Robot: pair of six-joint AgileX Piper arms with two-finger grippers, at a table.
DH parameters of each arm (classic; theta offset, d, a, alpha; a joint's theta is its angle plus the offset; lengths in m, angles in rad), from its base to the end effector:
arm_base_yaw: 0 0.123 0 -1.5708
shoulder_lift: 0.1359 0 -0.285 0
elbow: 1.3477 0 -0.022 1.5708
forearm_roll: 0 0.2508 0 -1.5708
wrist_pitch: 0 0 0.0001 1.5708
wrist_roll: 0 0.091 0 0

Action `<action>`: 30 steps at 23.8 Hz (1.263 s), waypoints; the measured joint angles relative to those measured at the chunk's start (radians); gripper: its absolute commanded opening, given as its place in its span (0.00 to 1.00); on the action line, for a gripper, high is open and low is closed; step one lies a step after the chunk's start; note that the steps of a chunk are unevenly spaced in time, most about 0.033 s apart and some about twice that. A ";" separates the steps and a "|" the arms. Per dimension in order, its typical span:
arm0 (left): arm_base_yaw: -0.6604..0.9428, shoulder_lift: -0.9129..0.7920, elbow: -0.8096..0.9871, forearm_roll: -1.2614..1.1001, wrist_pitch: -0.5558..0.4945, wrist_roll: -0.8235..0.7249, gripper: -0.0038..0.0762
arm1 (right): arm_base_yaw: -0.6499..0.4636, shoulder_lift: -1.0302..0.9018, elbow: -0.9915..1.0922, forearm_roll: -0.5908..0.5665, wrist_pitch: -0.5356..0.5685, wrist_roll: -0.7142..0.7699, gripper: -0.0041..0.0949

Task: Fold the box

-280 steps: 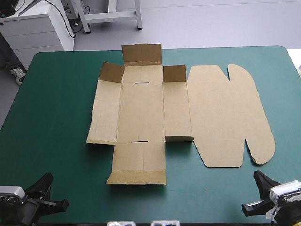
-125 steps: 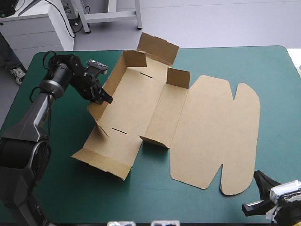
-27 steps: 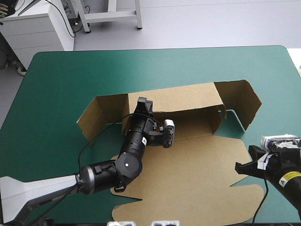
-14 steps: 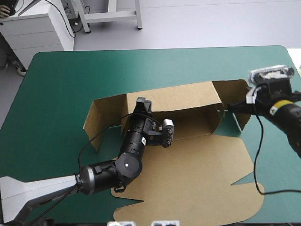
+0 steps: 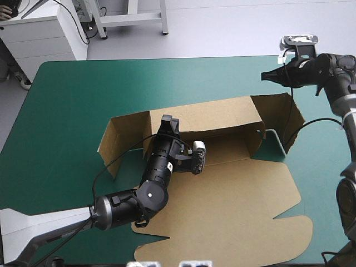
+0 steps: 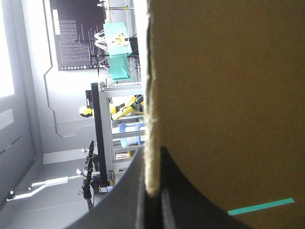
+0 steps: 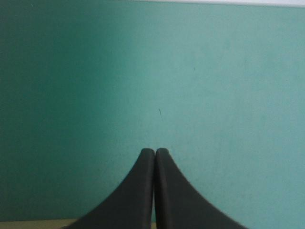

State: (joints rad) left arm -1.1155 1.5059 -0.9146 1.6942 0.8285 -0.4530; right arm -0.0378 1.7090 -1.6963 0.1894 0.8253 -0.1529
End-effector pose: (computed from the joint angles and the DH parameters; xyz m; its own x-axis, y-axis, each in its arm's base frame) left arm 0.1954 -0.2475 0.2830 0.2586 0.9660 0.0052 0.2374 -0.0688 0.9690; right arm 0.3922 -0.0022 0.3770 -0.6734 0.0021 -0.7393 -0.0804 0.9939 0.0760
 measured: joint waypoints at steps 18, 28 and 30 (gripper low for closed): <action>0.000 0.000 0.000 0.000 -0.009 -0.001 0.04 | -0.079 0.044 0.000 0.243 0.375 -0.211 0.02; 0.000 0.000 0.000 0.002 -0.007 -0.001 0.04 | -0.106 0.003 0.127 0.335 0.399 -0.293 0.02; 0.000 0.000 0.000 0.002 -0.007 -0.001 0.04 | -0.106 -0.042 0.228 0.385 0.367 -0.345 0.02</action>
State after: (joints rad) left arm -1.1155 1.5059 -0.9146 1.6962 0.8219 -0.4535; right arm -0.1439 1.6668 -1.4687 0.5739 1.1920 -0.4974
